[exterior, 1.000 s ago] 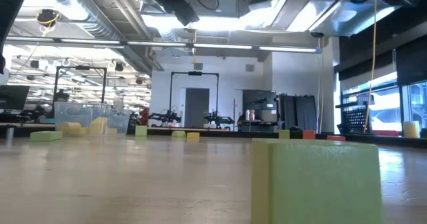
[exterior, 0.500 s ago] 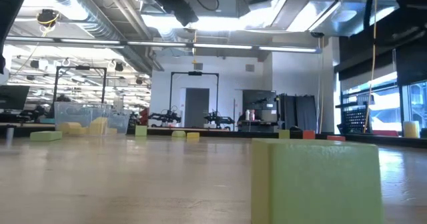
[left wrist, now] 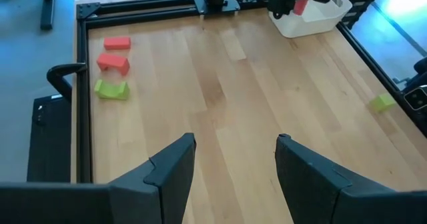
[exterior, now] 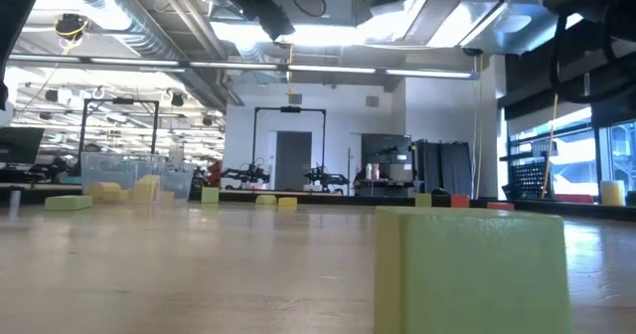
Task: Sort & place blocks by color
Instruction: Put the orange block into the white bin, then put the green block into the black bin
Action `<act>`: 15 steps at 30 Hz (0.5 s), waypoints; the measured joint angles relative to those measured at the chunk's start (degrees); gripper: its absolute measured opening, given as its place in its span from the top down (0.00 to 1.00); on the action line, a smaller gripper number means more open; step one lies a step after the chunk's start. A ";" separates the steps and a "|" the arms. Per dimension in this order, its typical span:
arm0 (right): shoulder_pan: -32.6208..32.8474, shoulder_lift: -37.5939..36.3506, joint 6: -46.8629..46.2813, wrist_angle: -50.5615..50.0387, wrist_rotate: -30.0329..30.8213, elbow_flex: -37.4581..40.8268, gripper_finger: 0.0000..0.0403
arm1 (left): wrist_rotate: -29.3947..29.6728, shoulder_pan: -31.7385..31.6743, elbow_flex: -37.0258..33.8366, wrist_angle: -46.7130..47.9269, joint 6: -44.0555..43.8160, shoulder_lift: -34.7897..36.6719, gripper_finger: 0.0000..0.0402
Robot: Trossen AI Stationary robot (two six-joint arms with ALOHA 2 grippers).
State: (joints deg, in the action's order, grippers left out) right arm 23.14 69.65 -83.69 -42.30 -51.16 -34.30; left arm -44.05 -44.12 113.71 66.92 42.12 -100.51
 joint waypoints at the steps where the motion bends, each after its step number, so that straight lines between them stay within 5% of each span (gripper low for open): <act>1: 0.00 0.00 0.01 0.18 0.33 0.00 0.55 | 0.02 0.00 0.00 0.00 -0.02 0.00 0.52; 9: -0.02 0.00 0.03 0.49 0.25 -0.46 0.55 | 1.37 0.02 0.00 -0.02 -0.03 0.00 0.52; 15: -0.02 -0.07 0.07 -2.61 5.44 -8.54 0.54 | 13.22 0.02 0.00 0.06 -6.28 0.00 0.52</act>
State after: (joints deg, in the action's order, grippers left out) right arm 23.11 69.58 -83.61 -44.91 -45.72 -42.84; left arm -30.84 -44.10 113.71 66.98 35.84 -100.51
